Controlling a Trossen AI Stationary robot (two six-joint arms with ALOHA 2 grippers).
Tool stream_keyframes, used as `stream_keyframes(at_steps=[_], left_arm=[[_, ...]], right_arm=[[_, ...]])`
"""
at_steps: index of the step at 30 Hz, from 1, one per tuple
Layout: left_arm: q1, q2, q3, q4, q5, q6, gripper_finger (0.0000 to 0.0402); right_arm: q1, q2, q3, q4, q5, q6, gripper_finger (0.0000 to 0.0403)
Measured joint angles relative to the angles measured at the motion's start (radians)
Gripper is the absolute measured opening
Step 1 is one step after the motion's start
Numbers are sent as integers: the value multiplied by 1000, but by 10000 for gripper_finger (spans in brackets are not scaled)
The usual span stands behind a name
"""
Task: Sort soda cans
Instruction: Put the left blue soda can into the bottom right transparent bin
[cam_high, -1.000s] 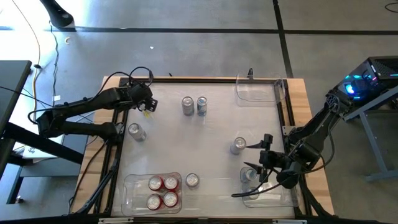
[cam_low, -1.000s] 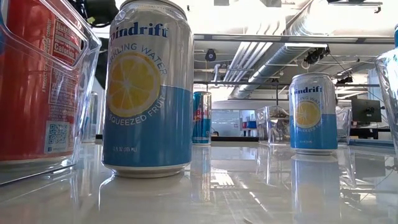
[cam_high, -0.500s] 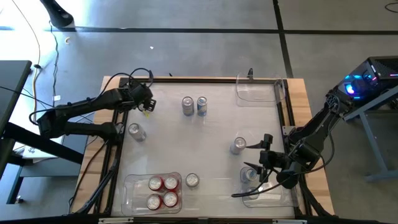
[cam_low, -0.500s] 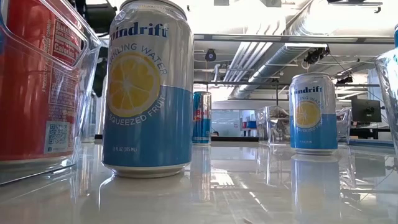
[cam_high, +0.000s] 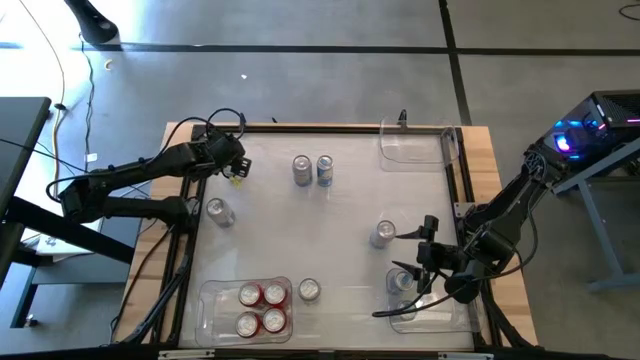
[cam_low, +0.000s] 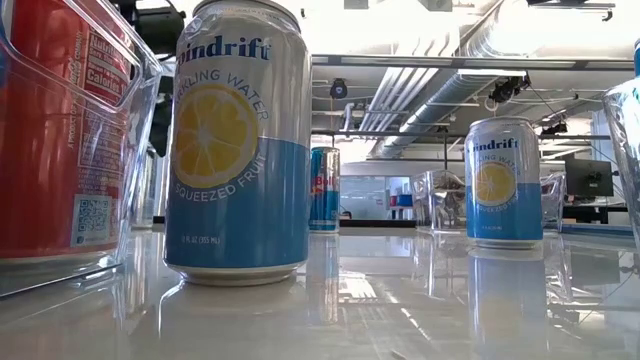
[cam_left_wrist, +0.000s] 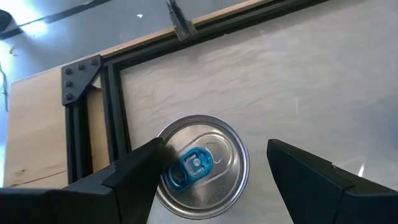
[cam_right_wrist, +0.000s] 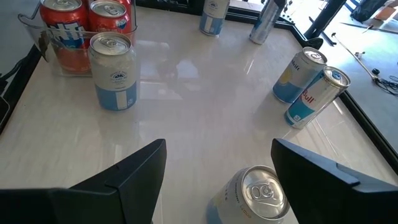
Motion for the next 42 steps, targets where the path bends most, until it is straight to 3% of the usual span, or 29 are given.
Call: stream_keyframes(at_steps=[9,27,34,42], left_arm=[[-2,2,58,-15,61,54,280],[68,0,6,-55,-7,66,281],[91,-1,5,-9,49,83,282],[104,-2,5,15,103,101,322]], right_arm=[[0,0,0,0,-1,0,286],[0,0,0,0,-1,0,286],[0,0,0,0,-1,0,286],[0,0,0,0,-1,0,286]])
